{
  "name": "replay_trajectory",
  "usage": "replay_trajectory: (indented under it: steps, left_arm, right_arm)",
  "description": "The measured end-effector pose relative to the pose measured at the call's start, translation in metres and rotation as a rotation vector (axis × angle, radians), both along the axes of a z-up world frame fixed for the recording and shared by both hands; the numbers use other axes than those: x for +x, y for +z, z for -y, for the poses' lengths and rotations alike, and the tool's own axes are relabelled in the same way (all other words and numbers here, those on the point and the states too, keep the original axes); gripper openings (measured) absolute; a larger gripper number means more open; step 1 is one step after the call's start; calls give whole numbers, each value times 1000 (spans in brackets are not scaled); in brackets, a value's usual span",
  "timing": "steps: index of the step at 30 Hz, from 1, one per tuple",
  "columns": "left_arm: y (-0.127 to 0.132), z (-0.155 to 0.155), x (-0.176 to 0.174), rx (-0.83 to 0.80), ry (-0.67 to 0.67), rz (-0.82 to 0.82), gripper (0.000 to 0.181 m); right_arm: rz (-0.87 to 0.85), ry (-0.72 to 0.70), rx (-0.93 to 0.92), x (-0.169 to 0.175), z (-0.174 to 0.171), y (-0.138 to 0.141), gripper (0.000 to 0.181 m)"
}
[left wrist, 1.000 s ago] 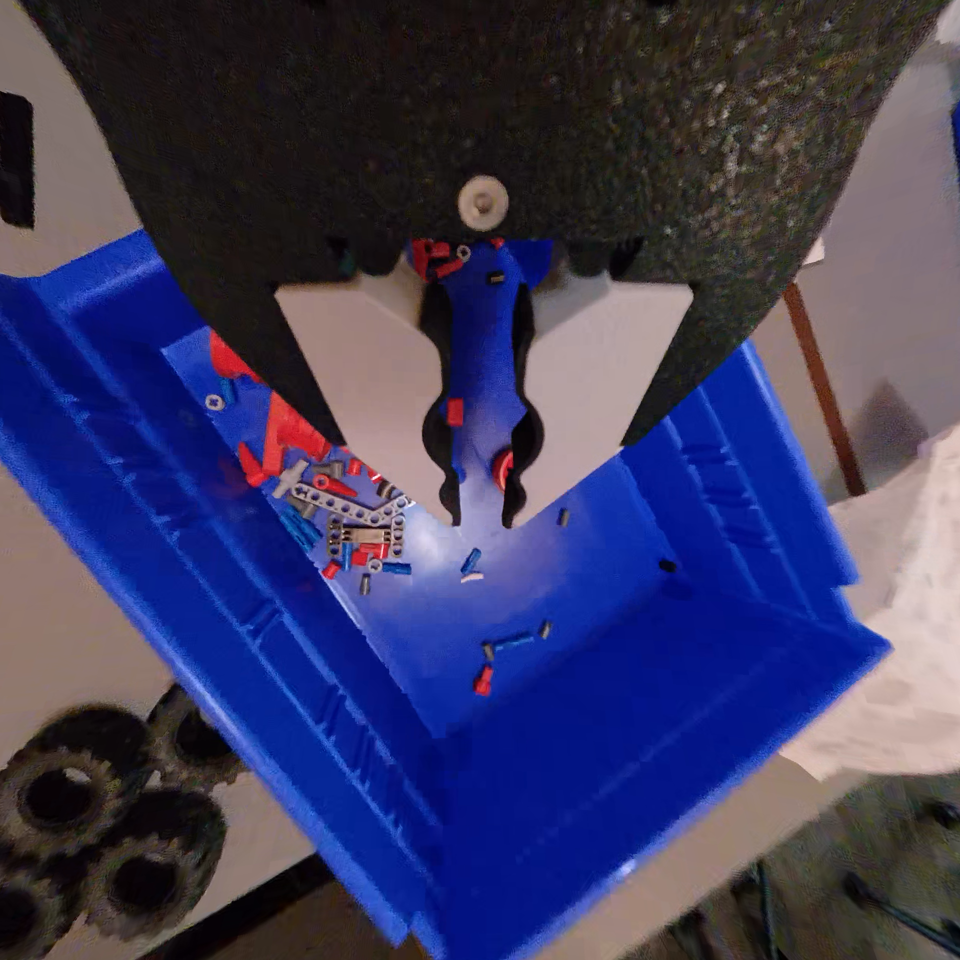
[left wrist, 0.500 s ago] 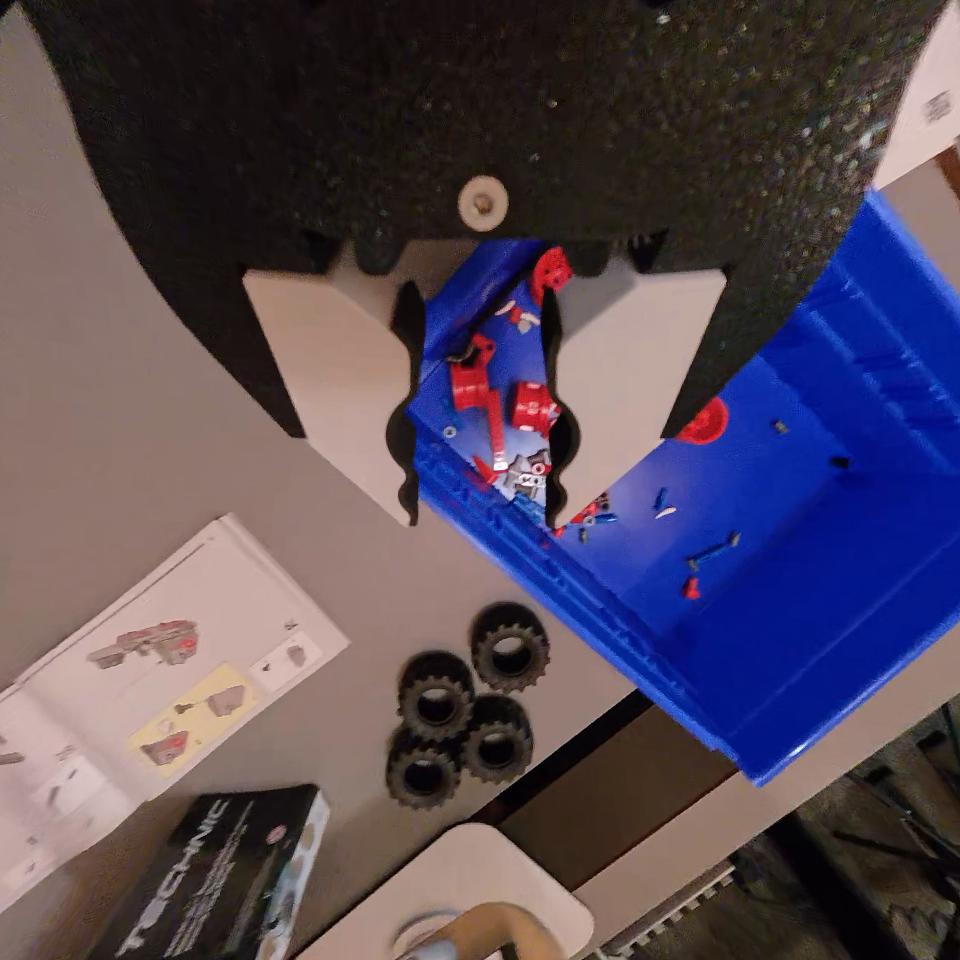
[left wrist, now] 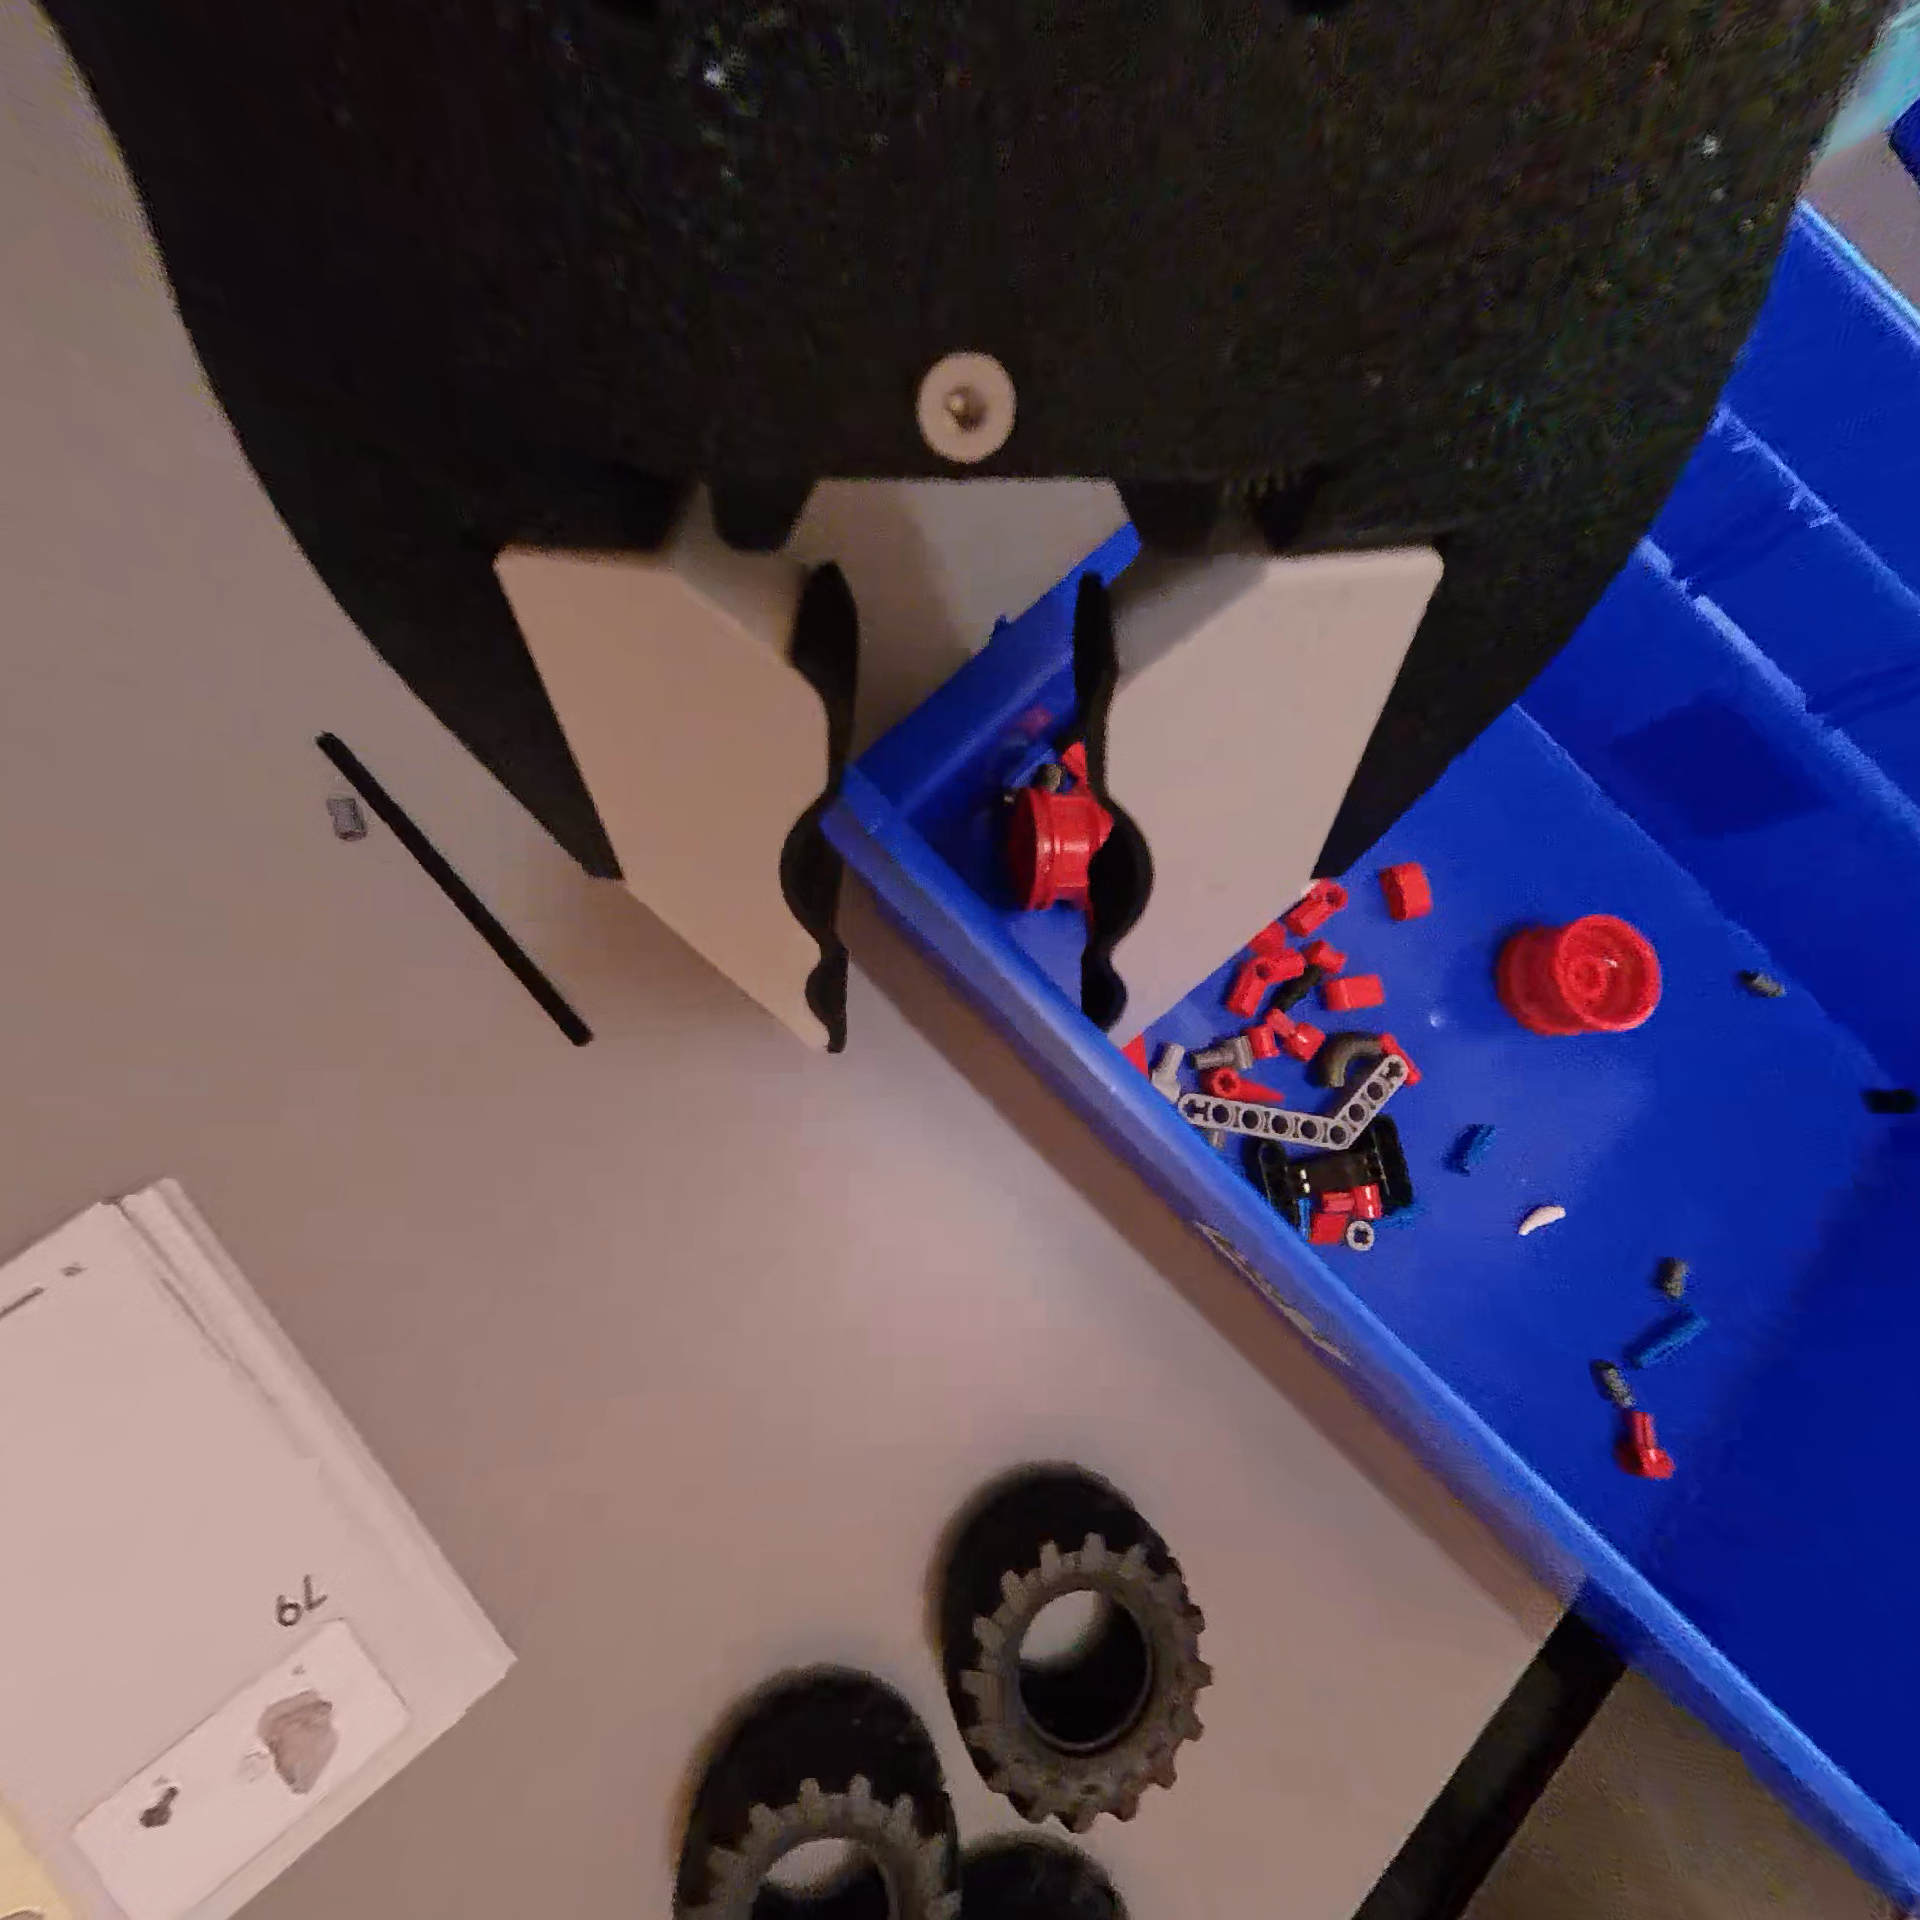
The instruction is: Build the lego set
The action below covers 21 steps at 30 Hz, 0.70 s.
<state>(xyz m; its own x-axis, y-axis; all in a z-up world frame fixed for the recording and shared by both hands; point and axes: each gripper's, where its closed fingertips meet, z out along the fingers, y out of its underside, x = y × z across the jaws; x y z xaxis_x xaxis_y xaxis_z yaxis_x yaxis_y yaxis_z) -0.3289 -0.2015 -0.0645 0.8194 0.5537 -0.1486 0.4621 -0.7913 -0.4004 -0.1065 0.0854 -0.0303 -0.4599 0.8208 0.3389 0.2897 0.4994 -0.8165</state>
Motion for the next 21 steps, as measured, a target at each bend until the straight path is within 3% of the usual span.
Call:
replay_trajectory:
  steps: [4,7,9,12,14,16,21]
  left_arm:
    - [13,13,5,79,-15,51,40]
    - [57,34,22,165,5,-6,40]
    - [83,73,29,142,68,-98,41]
    - [98,178,31,-43,331,-228,53]
    - [91,237,46,-77,488,-222,59]
    - [74,279,63,-42,638,-181,81]
    - [23,321,72,4,680,-240,81]
  right_arm:
    - [-31,31,-26,-5,6,4,26]
    - [-44,41,-41,-2,8,5,26]
    - [-49,38,-60,1,6,4,26]
    - [-70,44,-108,5,5,6,25]
    - [-85,55,-138,5,6,9,25]
    - [-95,70,-156,4,9,12,25]
    - [-110,114,-184,-3,17,16,24]
